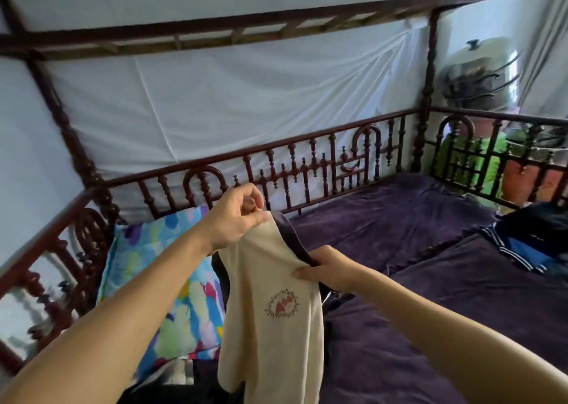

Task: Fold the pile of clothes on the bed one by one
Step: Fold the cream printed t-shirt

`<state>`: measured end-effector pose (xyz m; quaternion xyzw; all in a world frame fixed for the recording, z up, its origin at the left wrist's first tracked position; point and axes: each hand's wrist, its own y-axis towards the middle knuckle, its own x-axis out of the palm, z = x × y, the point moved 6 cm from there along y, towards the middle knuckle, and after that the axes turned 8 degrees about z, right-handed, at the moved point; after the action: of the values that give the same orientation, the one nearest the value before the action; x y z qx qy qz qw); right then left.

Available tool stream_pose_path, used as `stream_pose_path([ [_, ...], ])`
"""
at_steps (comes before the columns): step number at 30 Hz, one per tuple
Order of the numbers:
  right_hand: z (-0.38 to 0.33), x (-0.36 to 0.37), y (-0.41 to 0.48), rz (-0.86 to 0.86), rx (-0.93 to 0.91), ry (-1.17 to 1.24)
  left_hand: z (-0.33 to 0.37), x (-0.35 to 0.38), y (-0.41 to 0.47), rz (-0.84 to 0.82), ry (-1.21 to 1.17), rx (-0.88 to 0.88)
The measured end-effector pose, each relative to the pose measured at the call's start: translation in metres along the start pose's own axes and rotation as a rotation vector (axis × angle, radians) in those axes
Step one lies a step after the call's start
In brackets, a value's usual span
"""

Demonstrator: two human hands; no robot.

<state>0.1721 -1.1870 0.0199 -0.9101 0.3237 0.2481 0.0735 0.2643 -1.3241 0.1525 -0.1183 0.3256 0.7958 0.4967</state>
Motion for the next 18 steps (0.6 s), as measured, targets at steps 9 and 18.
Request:
stream_pose_path([
  [9,-0.059,0.014,0.008,0.097,-0.187,0.023,-0.036,-0.019,-0.013,0.078,-0.076,-0.067],
  [18,-0.090,-0.048,-0.002,0.234,-0.257,0.127,-0.127,0.082,-0.074,-0.449,0.146,-0.327],
])
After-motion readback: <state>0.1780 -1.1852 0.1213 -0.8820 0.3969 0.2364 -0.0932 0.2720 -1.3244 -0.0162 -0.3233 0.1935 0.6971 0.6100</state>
